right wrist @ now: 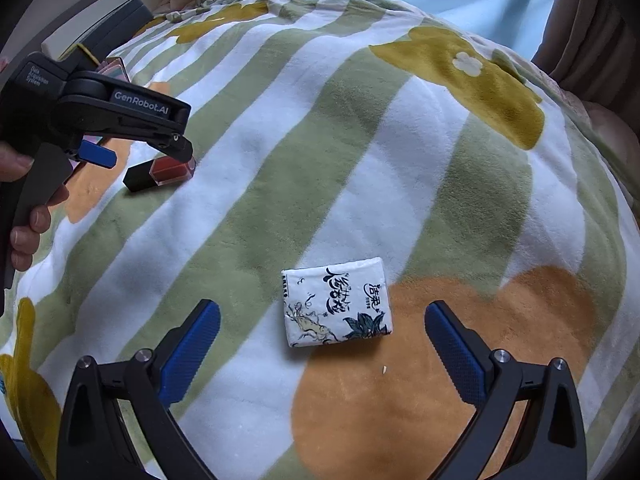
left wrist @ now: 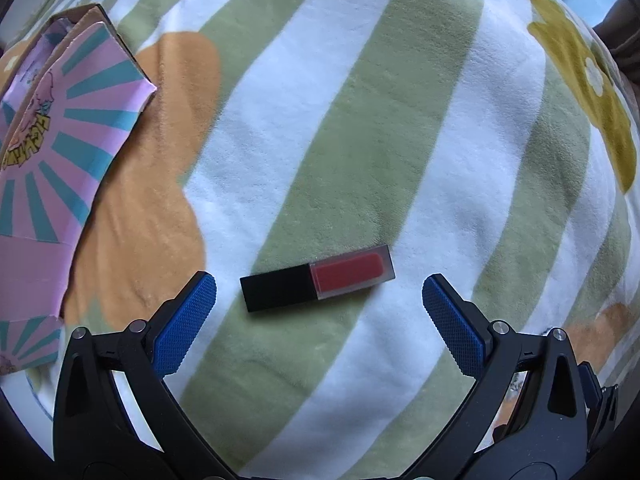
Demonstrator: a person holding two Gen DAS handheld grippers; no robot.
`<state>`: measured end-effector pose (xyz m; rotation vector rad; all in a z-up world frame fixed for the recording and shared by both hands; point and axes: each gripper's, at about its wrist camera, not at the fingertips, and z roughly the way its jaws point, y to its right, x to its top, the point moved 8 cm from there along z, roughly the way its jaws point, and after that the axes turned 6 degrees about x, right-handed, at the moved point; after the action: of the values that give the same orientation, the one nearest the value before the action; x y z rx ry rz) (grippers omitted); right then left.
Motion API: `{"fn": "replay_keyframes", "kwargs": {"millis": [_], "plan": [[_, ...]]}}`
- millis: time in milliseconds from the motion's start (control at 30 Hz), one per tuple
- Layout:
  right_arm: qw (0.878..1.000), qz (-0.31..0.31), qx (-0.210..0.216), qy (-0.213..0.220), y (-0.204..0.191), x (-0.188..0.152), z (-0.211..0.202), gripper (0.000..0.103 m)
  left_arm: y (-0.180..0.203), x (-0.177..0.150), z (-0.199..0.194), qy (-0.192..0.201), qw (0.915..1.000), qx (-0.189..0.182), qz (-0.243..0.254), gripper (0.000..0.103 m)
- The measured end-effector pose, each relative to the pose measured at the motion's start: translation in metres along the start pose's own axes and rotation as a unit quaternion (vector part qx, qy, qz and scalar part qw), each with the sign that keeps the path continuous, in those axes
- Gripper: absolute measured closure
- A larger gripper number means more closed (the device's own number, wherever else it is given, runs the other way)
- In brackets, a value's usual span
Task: Organize objects
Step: 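Grasp the lipstick with the left tool while the right tool grasps the printed tissue packet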
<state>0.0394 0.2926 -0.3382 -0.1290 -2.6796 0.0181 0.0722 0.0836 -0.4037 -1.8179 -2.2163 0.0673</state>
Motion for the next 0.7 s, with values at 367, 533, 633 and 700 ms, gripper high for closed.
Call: {"fn": "replay_keyframes", "kwargs": {"millis": [367,533,633,700], "plan": [[1.0,-0.023,0.009,0.002,0.001,0.0,0.02,0.007,0.001,0.001,0.023,-0.014,0.9994,0.009,-0.032,0.008],[1.0,-0.021,0.011,-0.01,0.003,-0.001,0.027,0.035,0.011,0.001,0.023,-0.014,0.9994,-0.007,-0.031,0.019],[1.0,-0.01,0.011,-0.015,0.009,-0.001,0.027,0.044,0.014,0.001,0.021,-0.01,0.9994,-0.01,-0.033,0.019],[1.0,0.005,0.018,-0.013,0.013,-0.001,0.026,0.044,0.016,0.001,0.02,-0.007,0.9994,-0.012,-0.032,0.019]]}}
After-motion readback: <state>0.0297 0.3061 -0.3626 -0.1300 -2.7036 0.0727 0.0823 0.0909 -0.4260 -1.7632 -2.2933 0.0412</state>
